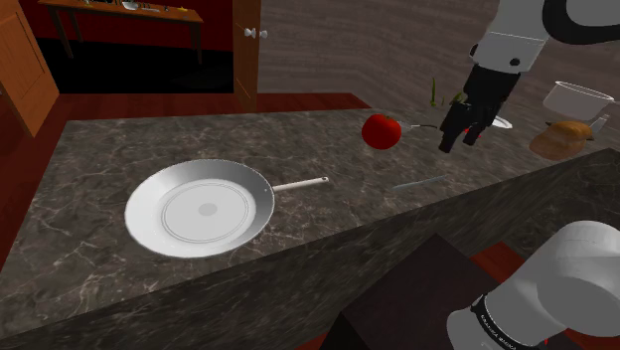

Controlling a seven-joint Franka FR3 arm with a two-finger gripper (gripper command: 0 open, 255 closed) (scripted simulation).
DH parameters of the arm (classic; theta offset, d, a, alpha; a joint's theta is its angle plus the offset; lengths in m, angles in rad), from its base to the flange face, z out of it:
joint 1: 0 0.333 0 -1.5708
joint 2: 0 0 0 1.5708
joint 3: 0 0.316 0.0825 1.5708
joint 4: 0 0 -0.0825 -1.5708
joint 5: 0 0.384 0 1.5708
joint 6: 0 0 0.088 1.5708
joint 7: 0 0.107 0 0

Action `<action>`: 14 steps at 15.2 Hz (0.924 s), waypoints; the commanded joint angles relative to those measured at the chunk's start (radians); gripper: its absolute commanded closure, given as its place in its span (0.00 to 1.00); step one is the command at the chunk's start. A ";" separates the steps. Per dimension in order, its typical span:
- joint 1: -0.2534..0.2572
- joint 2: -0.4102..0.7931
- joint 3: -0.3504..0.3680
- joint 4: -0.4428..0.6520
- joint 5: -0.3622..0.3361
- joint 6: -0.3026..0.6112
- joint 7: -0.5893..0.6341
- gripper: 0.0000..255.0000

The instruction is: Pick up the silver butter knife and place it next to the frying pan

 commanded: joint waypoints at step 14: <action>0.317 0.031 -0.562 -0.217 -0.348 0.384 -1.299 0.00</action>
